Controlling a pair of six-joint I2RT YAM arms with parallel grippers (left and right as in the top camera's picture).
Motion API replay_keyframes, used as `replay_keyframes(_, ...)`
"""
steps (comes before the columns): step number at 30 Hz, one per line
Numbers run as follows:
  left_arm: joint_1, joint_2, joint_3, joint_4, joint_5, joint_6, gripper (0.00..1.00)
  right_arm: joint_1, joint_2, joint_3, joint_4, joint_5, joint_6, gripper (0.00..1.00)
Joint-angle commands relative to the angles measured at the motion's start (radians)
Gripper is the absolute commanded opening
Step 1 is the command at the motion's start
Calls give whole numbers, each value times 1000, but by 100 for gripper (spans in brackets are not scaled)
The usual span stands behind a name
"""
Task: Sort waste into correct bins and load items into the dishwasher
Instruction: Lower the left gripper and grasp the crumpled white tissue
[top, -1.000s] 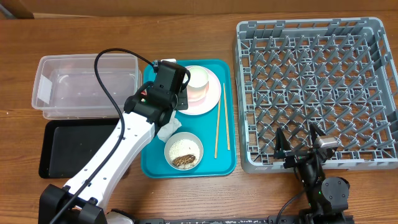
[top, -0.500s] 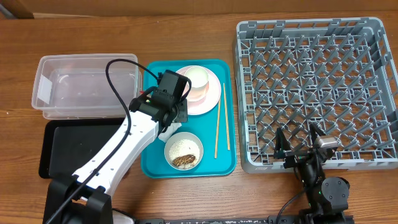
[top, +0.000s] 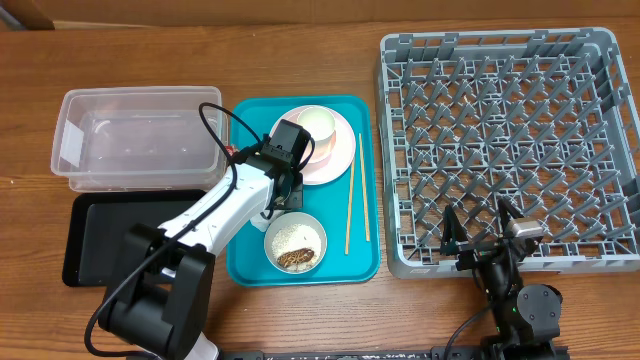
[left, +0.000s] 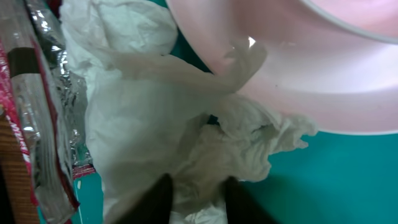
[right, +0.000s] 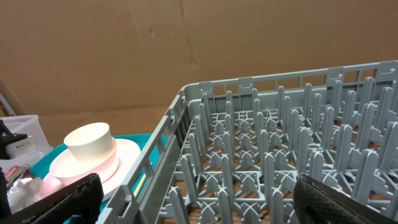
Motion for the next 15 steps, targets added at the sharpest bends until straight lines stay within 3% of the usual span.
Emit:
replay_keyframes(1,6,-18,43,-13,-42,-10,41,7,-8,-10,6,6,-7,100)
replay_keyframes(15,6,-14,105,-81,-124,26,77,7,-8,-10,6,6,-7,100)
